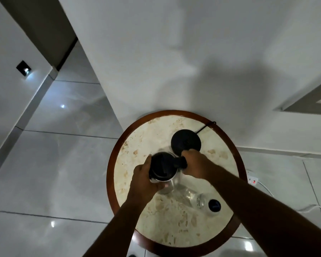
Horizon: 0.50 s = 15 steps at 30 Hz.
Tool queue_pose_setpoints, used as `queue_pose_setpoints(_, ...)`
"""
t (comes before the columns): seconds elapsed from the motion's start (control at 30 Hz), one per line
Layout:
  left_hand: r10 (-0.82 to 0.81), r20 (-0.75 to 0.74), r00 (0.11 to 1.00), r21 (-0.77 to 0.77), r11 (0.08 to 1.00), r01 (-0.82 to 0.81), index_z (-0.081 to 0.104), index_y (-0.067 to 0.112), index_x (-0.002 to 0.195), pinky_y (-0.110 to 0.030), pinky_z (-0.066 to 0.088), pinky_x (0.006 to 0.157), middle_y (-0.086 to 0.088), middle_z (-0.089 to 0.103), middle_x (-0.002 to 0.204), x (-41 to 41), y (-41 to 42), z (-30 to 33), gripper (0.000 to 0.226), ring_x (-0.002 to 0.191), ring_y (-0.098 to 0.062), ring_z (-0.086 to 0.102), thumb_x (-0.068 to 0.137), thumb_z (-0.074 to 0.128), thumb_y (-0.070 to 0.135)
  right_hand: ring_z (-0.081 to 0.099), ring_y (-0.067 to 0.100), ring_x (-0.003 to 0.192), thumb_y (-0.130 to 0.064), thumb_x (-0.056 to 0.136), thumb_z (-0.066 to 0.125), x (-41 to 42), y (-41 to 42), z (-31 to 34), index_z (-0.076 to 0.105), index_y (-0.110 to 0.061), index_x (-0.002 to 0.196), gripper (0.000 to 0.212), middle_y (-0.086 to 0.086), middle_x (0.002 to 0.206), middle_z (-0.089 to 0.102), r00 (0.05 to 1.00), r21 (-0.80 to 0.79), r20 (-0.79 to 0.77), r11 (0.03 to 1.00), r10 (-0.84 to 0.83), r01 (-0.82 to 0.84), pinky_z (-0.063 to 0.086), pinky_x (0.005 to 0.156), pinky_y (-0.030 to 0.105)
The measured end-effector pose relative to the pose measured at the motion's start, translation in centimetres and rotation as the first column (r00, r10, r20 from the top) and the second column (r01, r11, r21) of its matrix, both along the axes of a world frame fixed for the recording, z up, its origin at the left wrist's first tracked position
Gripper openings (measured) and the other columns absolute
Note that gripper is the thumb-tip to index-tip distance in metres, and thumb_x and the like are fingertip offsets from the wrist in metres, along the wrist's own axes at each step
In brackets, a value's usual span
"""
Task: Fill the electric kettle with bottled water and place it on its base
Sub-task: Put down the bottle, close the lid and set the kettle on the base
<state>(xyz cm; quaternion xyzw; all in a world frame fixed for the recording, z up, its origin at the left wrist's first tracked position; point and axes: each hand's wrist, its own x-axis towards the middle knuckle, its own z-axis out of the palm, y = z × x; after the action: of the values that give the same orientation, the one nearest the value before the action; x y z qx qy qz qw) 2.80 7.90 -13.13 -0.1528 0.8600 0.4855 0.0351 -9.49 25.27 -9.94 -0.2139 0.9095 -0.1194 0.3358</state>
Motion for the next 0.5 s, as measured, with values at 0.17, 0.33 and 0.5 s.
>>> queue_pose_setpoints(0.17, -0.023, 0.086, 0.996, -0.045, 0.999, 0.027, 0.025, 0.053, 0.134, -0.006, 0.034, 0.076, 0.011, 0.05, 0.109, -0.5, 0.0, 0.2, 0.106, 0.093, -0.001, 0.048, 0.052, 0.09, 0.041, 0.064, 0.029, 0.09, -0.021, 0.079, 0.066, 0.3, 1.0, -1.2, 0.057, -0.016, 0.094, 0.018, 0.007, 0.102, 0.062, 0.979, -0.032, -0.186, 0.997, -0.078, 0.073, 0.049, 0.073, 0.035)
queue_pose_setpoints(0.33, -0.172, 0.032, 0.984, -0.095, 0.98, 0.175, 0.046, 0.043, 0.129, -0.011, 0.05, 0.079, 0.013, 0.064, 0.106, -6.3, 1.4, 3.0, 0.095, 0.096, -0.004, 0.06, 0.044, 0.088, 0.051, 0.057, 0.015, 0.068, -0.029, 0.076, 0.073, -4.0, 3.8, 1.3, 0.055, -0.021, 0.085, 0.021, -0.007, 0.075, 0.056, 0.96, -0.056, -0.253, 0.992, -0.122, 0.111, 0.041, 0.061, 0.025)
queue_pose_setpoints(0.5, -0.249, -0.076, 0.966, -0.143, 0.961, 0.236, 0.053, 0.034, 0.13, -0.011, 0.045, 0.079, 0.013, 0.068, 0.11, -12.3, 2.0, 5.1, 0.09, 0.095, 0.0, 0.059, 0.049, 0.093, 0.042, 0.058, 0.02, 0.068, -0.035, 0.076, 0.07, -8.9, 5.1, 2.8, 0.052, -0.021, 0.077, 0.022, -0.006, 0.066, 0.054, 0.938, -0.054, -0.334, 0.996, -0.09, 0.076, 0.041, 0.063, 0.029)
